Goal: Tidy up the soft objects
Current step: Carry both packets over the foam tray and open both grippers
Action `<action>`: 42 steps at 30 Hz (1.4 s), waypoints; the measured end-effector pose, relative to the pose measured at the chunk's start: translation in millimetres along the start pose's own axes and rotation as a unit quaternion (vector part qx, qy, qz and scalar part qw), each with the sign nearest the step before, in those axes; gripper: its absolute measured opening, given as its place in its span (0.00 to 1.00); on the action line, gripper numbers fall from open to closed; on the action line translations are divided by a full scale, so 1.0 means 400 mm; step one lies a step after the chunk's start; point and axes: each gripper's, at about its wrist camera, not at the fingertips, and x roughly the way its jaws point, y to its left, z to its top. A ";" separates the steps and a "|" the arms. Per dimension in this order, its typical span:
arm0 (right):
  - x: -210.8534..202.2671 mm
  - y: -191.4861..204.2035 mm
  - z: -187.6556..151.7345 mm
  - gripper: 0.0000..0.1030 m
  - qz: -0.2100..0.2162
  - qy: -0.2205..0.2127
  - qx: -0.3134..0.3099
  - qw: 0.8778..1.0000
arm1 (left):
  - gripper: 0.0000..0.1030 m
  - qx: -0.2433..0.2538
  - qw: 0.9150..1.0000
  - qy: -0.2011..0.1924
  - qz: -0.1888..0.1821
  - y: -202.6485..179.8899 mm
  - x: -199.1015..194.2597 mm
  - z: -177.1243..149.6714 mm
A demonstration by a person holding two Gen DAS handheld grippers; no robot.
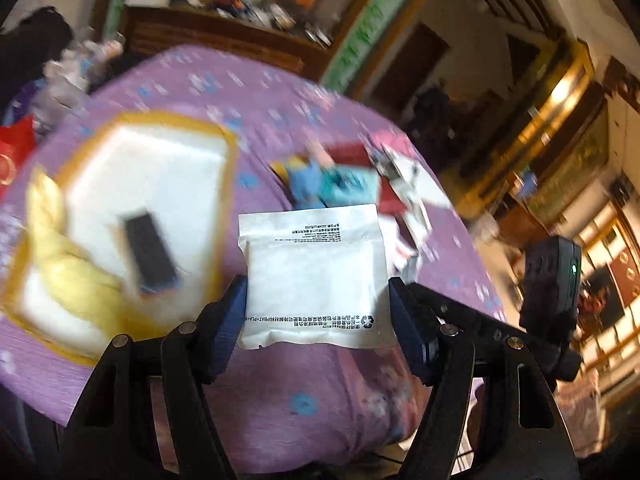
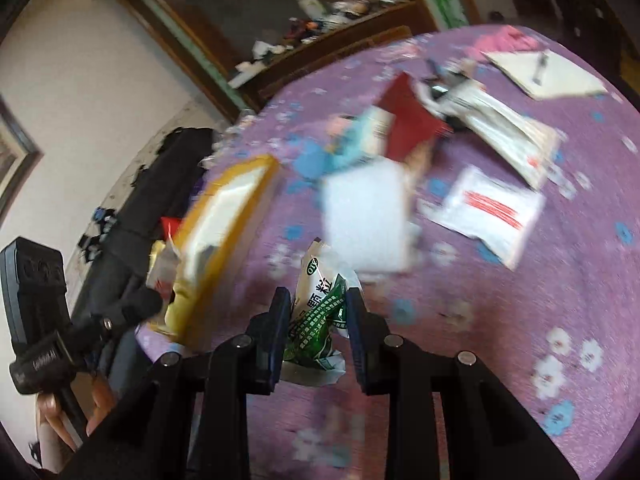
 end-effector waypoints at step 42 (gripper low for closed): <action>0.386 0.299 0.143 0.59 0.074 0.067 -0.072 0.992 | 0.71 -0.185 0.982 -0.029 0.038 0.407 -0.005 0.077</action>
